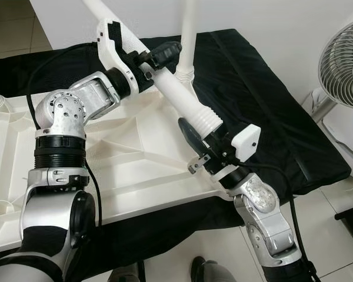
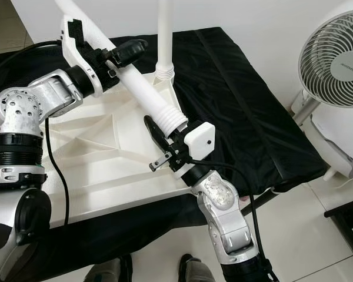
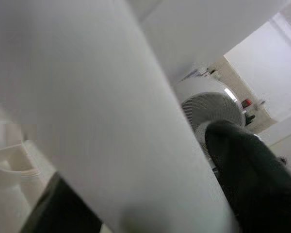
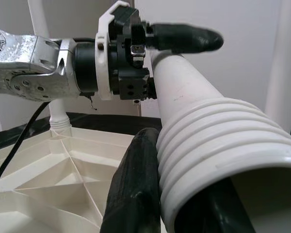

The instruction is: Building children table

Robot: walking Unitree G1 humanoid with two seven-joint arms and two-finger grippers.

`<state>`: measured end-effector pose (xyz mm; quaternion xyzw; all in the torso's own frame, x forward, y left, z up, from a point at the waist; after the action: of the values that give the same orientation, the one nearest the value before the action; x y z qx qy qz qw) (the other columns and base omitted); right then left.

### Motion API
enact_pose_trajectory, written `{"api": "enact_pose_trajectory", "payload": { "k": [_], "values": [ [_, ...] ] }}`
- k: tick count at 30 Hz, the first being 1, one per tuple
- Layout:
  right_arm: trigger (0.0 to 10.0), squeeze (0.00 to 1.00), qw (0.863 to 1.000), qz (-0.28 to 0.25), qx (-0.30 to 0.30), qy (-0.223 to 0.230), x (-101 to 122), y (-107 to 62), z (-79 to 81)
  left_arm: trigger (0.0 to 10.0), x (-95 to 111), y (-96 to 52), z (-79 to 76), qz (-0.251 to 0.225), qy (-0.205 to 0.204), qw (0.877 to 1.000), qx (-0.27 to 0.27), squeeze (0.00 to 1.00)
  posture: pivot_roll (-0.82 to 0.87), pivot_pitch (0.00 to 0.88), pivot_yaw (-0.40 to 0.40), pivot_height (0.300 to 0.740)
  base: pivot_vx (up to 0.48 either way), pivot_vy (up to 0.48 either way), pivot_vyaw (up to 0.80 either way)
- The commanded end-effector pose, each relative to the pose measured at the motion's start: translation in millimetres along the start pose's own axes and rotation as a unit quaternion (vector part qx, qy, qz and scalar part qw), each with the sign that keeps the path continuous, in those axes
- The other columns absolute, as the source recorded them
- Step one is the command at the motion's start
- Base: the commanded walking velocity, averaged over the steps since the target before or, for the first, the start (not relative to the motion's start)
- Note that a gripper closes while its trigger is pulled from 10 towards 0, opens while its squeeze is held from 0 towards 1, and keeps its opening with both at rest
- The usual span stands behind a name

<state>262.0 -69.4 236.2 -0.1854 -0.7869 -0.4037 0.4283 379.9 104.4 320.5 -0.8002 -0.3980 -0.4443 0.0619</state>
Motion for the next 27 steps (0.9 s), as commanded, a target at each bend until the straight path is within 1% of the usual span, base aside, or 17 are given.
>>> {"api": "enact_pose_trajectory", "payload": {
  "k": [1, 2, 3, 4, 7, 10, 11, 14, 15, 20, 22, 24, 26, 27],
  "values": [
    [10.0, 0.0, 1.0, 0.029, -0.009, -0.004, -9, -6.8, -1.8, 2.3, 13, -1.6, -7.1, -0.014, 0.022, 0.999, -0.022, 0.0, 0.07, 0.182, 0.014, 0.74, 0.0, 0.0, 0.0],
    [10.0, 0.0, 0.999, 0.03, -0.009, -0.004, -9, -7.6, -1.8, 2.3, 14, -1.8, -5.7, -0.015, 0.021, 0.999, -0.019, 0.0, 0.07, 0.182, 0.014, 0.74, 0.0, 0.0, 0.0],
    [10.0, 0.0, 0.999, 0.032, -0.007, -0.006, -9, -8.3, -1.7, 0.8, 15, -2.0, -3.9, -0.017, 0.02, 1.0, -0.014, 0.0, 0.07, 0.182, 0.014, 0.74, 0.0, 0.0, 0.0],
    [10.0, 0.0, 0.999, 0.033, -0.006, -0.008, -10, -9.1, -1.6, 0.0, 16, -1.9, -2.5, -0.018, 0.021, 1.0, -0.011, 0.0, 0.07, 0.182, 0.014, 0.74, 0.0, 0.0, 0.0],
    [10.0, 0.0, 0.999, 0.034, -0.005, -0.009, -10, -9.6, -1.5, 0.0, 17, -1.8, -1.9, -0.019, 0.022, 1.0, -0.011, 0.0, 0.07, 0.182, 0.014, 0.74, 0.0, 0.0, 0.0],
    [10.0, 0.0, 0.999, 0.038, -0.003, -0.014, -12, -12.1, -2.5, 0.0, 21, -1.6, -1.9, -0.029, 0.014, 0.999, -0.012, 0.0, 0.07, 0.172, 0.009, 0.74, 0.0, 0.0, 0.0],
    [10.0, 1.0, 0.999, 0.04, -0.004, -0.009, -12, -13.0, -3.1, 0.0, 22, -1.3, -2.7, -0.03, 0.013, 0.999, -0.012, 0.0, 0.07, 0.172, 0.009, 0.74, 0.0, 0.0, 0.0],
    [10.0, 1.0, 0.999, 0.042, -0.002, 0.0, -13, -14.4, -3.1, 0.0, 23, -0.2, -4.6, -0.03, 0.015, 0.999, -0.012, 0.0, 0.07, 0.171, 0.006, 0.74, 0.0, 0.0, 0.0],
    [10.0, 1.0, 0.999, 0.044, 0.002, 0.007, -13, -15.8, -2.4, 10.0, 24, 1.0, -5.0, -0.031, 0.011, 0.999, -0.009, 0.0, 0.07, 0.171, 0.003, 0.74, 0.0, 0.0, 0.0],
    [10.0, 1.0, 0.999, 0.048, 0.002, 0.006, -13, -18.0, -2.9, 10.0, 27, 2.5, -2.7, -0.038, -0.002, 0.999, 0.001, 0.0, 0.07, 0.173, 0.001, 0.74, 0.0, 0.0, 0.0],
    [10.0, 1.0, 0.998, 0.055, -0.007, 0.011, -14, -22.7, -6.3, 10.0, 32, 0.8, 4.6, -0.05, -0.009, 0.999, 0.018, 0.0, 0.07, 0.181, -0.003, 0.74, 0.0, 0.0, 0.0],
    [10.0, 1.0, 0.998, 0.058, -0.011, 0.014, -14, -24.7, -8.0, 10.0, 35, -0.2, 7.2, -0.055, -0.011, 0.998, 0.024, 0.0, 0.07, 0.181, -0.003, 0.74, 0.0, 0.0, 0.0],
    [10.0, 1.0, 0.997, 0.071, -0.02, 0.017, -16, -32.3, -11.7, 10.0, 41, -4.5, 14.7, -0.068, -0.016, 0.997, 0.038, 0.0, 0.07, 0.189, -0.007, 0.74, 0.0, 0.0, 0.0],
    [10.0, 1.0, 0.997, 0.071, -0.02, 0.017, -16, -32.3, -11.7, 10.0, 41, -4.5, 14.7, -0.068, -0.016, 0.997, 0.038, 0.0, 0.07, 0.189, -0.007, 0.74, 0.0, 0.0, 0.0]
  ]
}}
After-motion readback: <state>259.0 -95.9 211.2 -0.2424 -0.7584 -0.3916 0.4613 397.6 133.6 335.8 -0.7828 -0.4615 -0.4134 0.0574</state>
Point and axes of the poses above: a point about 5 cm out from each wrist's last joint towards the gripper, its own y axis pointing out of the wrist towards the gripper, its own x axis along the axis of the wrist's last joint, z = x × y, the point moved 2 cm from there along y, pointing out of the wrist towards the gripper, and after that the axes turned 4 degrees about -y, right-handed, at the moved point
